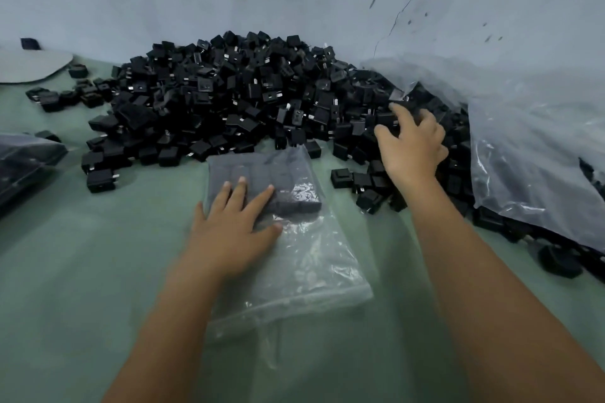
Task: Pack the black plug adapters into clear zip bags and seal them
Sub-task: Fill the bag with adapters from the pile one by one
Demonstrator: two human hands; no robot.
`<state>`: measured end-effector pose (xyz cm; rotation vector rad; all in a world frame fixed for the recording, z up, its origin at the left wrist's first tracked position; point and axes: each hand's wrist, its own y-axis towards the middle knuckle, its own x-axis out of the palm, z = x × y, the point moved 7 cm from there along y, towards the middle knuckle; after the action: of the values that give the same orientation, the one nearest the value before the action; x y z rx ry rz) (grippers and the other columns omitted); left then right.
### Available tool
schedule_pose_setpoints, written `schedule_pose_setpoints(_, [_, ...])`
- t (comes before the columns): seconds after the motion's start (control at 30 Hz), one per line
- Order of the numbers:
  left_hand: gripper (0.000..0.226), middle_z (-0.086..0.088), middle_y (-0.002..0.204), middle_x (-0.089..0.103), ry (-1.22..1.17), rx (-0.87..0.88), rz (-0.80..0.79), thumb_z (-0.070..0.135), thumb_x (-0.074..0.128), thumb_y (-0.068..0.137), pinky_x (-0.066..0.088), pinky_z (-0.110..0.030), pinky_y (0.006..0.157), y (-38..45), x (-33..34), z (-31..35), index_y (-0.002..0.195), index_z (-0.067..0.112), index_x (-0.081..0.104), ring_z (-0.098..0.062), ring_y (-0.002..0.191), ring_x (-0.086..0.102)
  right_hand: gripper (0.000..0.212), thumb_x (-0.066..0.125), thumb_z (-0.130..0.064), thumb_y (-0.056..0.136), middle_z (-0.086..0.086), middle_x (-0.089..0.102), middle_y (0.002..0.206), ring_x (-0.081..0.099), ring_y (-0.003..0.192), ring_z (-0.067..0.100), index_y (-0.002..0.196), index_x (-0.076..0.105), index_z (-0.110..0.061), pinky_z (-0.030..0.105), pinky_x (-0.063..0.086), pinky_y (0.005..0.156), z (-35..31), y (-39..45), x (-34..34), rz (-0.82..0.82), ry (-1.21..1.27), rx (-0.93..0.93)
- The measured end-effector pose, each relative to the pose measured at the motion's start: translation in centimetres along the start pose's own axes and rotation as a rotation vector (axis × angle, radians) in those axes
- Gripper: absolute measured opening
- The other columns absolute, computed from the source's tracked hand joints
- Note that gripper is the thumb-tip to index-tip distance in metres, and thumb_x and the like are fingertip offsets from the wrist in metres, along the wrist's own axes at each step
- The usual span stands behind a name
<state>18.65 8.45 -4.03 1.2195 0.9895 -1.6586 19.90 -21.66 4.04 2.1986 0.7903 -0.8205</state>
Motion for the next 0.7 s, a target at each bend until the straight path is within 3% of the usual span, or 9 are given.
schedule_pose_setpoints(0.07, [0.066, 0.005, 0.163, -0.014, 0.068, 0.005, 0.102, 0.069, 0.018, 0.089, -0.002, -0.051, 0.120, -0.3, 0.1, 0.2, 0.149, 0.053, -0.006, -0.017, 0.150, -0.013, 0.058, 0.037, -0.067, 0.085, 0.006, 0.001, 0.161, -0.004, 0.147, 0.031, 0.141, 0.023, -0.057, 0.069, -0.007, 0.107, 0.4, 1.2, 2.5, -0.180, -0.053, 0.079])
schedule_pose_setpoints(0.17, [0.067, 0.003, 0.164, -0.010, 0.110, 0.008, 0.175, 0.068, 0.018, 0.089, 0.001, -0.051, 0.120, -0.5, 0.2, 0.6, 0.149, 0.052, -0.006, -0.019, 0.151, -0.010, 0.067, 0.023, -0.082, 0.080, 0.005, 0.006, 0.161, -0.005, 0.145, 0.041, 0.142, 0.013, -0.060, 0.078, -0.013, 0.096, -0.1, 0.8, 5.9, -0.325, -0.421, -0.052])
schedule_pose_setpoints(0.33, [0.066, 0.003, 0.165, -0.004, 0.100, 0.012, 0.227, 0.066, 0.022, 0.089, 0.006, -0.050, 0.119, -0.4, 0.2, 0.6, 0.150, 0.051, 0.000, -0.019, 0.151, -0.004, 0.055, 0.033, -0.075, 0.080, 0.000, 0.013, 0.160, 0.013, 0.140, 0.046, 0.127, 0.047, -0.052, 0.069, 0.007, 0.107, -1.1, -1.8, 6.4, -0.309, -0.560, -0.281])
schedule_pose_setpoints(0.43, [0.064, 0.002, 0.165, 0.002, 0.041, 0.015, 0.243, 0.063, 0.029, 0.092, 0.007, -0.050, 0.120, -0.6, -0.2, 0.7, 0.151, 0.050, 0.009, -0.019, 0.151, 0.000, 0.055, 0.026, -0.075, 0.082, -0.001, 0.013, 0.160, 0.019, 0.138, 0.043, 0.116, 0.059, -0.047, 0.064, 0.007, 0.109, -0.4, -3.9, 5.5, -0.287, -0.632, -0.345])
schedule_pose_setpoints(0.57, [0.052, 0.000, 0.162, 0.020, -0.281, 0.045, 0.365, 0.044, 0.048, 0.096, 0.011, -0.047, 0.121, -1.9, -2.0, 0.7, 0.147, 0.037, 0.038, -0.017, 0.150, 0.012, 0.055, 0.023, -0.074, 0.085, -0.006, 0.023, 0.158, 0.021, 0.140, 0.037, 0.114, 0.059, -0.045, 0.067, -0.002, 0.110, 0.1, -6.3, 4.7, -0.364, -0.536, -0.374])
schedule_pose_setpoints(0.7, [0.036, -0.003, 0.153, 0.040, -0.698, 0.013, 0.514, 0.020, 0.058, 0.095, 0.021, -0.043, 0.120, -4.8, -3.2, 0.0, 0.132, 0.023, 0.060, -0.018, 0.146, 0.026, 0.044, 0.027, -0.069, 0.090, -0.010, 0.033, 0.151, 0.007, 0.147, 0.028, 0.112, 0.057, -0.046, 0.071, -0.015, 0.103, 0.7, -8.6, 4.0, -0.469, -0.374, -0.393])
